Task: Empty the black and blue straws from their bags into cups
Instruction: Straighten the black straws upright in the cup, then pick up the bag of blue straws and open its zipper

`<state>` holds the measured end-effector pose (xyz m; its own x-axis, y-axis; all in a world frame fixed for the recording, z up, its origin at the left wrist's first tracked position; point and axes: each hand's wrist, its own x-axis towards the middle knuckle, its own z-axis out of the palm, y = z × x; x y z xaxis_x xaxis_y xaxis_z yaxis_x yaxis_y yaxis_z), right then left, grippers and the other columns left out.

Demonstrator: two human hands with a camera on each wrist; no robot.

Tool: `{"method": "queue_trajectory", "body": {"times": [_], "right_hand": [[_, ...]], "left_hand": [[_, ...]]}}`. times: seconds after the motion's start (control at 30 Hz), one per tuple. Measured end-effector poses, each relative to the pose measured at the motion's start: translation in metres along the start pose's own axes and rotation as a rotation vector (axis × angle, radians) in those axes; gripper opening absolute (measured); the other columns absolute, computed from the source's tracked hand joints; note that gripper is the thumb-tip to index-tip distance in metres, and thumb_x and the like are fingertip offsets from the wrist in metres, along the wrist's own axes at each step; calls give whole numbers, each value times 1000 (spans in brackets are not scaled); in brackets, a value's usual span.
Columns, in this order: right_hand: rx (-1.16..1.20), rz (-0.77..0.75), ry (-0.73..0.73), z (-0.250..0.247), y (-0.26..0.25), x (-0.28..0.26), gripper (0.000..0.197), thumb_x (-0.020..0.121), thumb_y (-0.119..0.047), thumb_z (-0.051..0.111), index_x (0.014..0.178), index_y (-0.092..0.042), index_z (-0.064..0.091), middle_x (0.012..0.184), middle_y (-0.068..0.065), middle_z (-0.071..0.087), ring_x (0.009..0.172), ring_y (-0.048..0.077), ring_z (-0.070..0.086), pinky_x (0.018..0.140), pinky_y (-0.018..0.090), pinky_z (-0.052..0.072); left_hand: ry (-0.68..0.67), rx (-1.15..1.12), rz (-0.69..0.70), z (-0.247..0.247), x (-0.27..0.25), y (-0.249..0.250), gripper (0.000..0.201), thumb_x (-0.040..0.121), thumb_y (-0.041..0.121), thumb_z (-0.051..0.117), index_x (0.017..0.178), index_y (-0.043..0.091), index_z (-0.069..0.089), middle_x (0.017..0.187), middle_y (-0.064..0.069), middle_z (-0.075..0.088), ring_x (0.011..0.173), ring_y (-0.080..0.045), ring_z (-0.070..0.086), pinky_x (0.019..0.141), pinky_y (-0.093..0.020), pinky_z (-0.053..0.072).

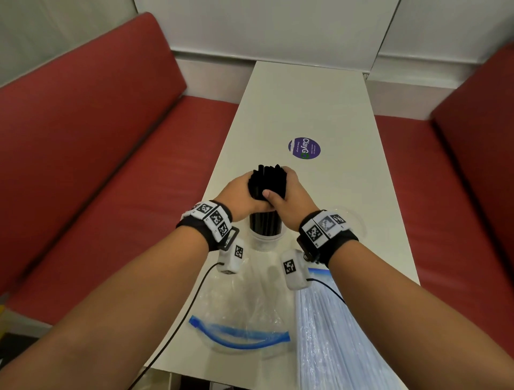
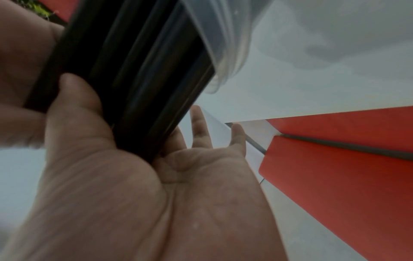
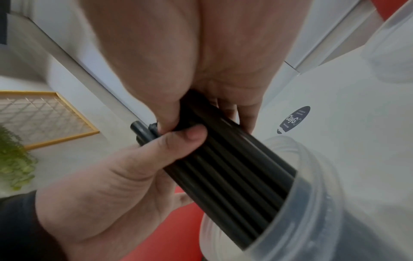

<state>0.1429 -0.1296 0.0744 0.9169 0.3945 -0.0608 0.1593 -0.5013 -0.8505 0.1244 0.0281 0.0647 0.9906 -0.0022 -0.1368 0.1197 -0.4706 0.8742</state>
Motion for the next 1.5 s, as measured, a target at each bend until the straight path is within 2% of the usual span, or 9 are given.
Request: {"method": "queue_trajectory", "body": {"times": [0.2, 0.4, 0.63, 0.8, 0.93, 1.07, 1.23, 1.4, 1.5], "right_hand": [[49, 55, -3, -2, -1, 5, 66, 91, -32, 64, 143, -10, 29, 120, 2, 53, 105, 17, 54, 86, 28, 45], [52, 68, 31, 3, -5, 11, 60, 96, -34, 57, 144, -12, 31, 132, 11, 56, 118, 29, 59, 86, 28, 44], [197, -21, 112, -36, -2, -21, 75, 94, -42, 57, 153, -19, 17, 155, 5, 36, 139, 19, 41, 113, 40, 38], [176, -122, 99, -79, 22, -85, 42, 95, -23, 61, 135, -23, 48, 130, -1, 62, 112, 16, 64, 98, 29, 50], [35, 7, 38, -97, 69, -135, 12, 91, -24, 67, 100, -32, 66, 99, -5, 75, 85, 14, 72, 79, 22, 54], [-320, 200, -4, -102, 137, -167, 12, 85, -30, 71, 97, -27, 69, 91, -10, 70, 75, 4, 62, 74, 18, 50], [-503, 362, -179, -97, 186, -197, 42, 80, -41, 74, 116, -22, 66, 119, -3, 67, 103, 14, 61, 90, 24, 45], [-563, 346, -256, -91, 191, -210, 71, 71, -58, 73, 130, -23, 56, 135, -1, 52, 127, 19, 46, 108, 32, 39], [-576, 349, -312, -92, 185, -216, 96, 63, -75, 67, 140, -21, 45, 141, 2, 46, 130, 22, 42, 110, 37, 38]], "left_hand": [[-72, 41, 6, -2, 0, 3, 51, 66, 22, 88, 109, 23, 62, 97, 8, 70, 91, -7, 68, 80, -25, 53], [36, 0, -68, 7, 5, -1, 60, 65, 29, 87, 119, 19, 61, 103, 3, 71, 103, -19, 70, 88, -33, 56], [282, -7, -54, -8, -28, 23, 119, 65, 40, 89, 155, 27, 12, 149, 1, 44, 132, -16, 48, 108, -33, 40], [495, 288, 296, 11, -94, 51, 65, 81, 28, 76, 138, 18, 47, 138, 1, 51, 128, -15, 49, 110, -30, 40], [219, 335, 365, 73, -121, 56, 22, 86, 26, 71, 106, 21, 68, 101, 12, 64, 97, -9, 60, 90, -27, 49], [-211, 568, 106, 144, -104, 37, 43, 84, 41, 72, 121, 20, 62, 119, 0, 62, 110, -19, 59, 97, -36, 48], [-388, 928, -124, 197, -70, 17, 91, 69, 61, 77, 140, 16, 42, 137, -7, 50, 125, -31, 49, 103, -46, 43], [-483, 1090, -175, 199, -62, 12, 85, 68, 77, 64, 126, 16, 53, 122, -7, 58, 117, -29, 50, 104, -51, 35], [-506, 909, -166, 197, -66, 31, 62, 85, 63, 60, 117, 11, 62, 114, -11, 66, 102, -28, 61, 87, -36, 46]]}}
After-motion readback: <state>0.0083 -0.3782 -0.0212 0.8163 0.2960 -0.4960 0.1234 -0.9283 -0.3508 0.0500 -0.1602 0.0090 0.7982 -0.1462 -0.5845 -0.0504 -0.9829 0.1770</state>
